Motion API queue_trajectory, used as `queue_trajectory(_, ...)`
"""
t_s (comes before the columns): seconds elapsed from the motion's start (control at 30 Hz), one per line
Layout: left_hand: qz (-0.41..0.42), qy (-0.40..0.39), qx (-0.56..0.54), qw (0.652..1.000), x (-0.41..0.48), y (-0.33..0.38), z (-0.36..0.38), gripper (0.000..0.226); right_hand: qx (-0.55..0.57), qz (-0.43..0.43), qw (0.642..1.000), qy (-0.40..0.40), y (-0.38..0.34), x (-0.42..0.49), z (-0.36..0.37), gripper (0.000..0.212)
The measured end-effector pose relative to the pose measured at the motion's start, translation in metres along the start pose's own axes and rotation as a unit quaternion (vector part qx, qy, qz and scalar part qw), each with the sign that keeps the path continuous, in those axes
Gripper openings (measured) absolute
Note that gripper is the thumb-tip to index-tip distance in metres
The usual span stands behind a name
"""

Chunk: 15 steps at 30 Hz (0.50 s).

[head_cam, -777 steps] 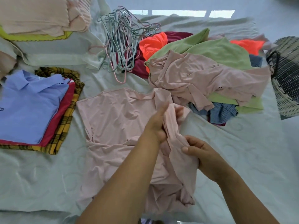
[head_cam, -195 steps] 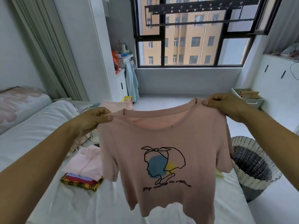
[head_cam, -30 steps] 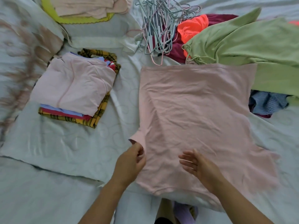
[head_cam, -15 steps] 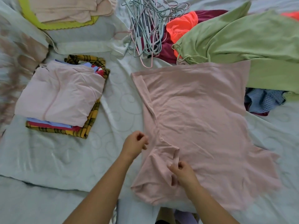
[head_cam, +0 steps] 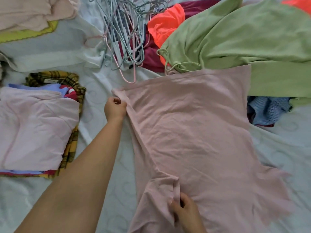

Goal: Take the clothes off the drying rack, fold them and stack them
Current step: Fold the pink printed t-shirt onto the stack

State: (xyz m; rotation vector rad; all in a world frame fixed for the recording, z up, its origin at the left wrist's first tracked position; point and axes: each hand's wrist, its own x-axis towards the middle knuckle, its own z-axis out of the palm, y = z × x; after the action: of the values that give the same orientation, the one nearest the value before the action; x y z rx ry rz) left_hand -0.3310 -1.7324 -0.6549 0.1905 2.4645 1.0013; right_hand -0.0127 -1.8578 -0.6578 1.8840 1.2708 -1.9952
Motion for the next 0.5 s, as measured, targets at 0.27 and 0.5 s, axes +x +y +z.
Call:
queue_trajectory(0.27,0.221,-0.162,0.179,0.945,-0.057,0.038,0.047,0.049,-0.037,-0.025,0.997,0.065,-0.003,-0.023,-0.022,0.030)
queue_trajectory(0.5,0.241,-0.161,0.281,0.915,-0.127,-0.070,-0.009,0.061,-0.052,-0.040,0.997,0.030,0.009,-0.010,-0.030,0.029)
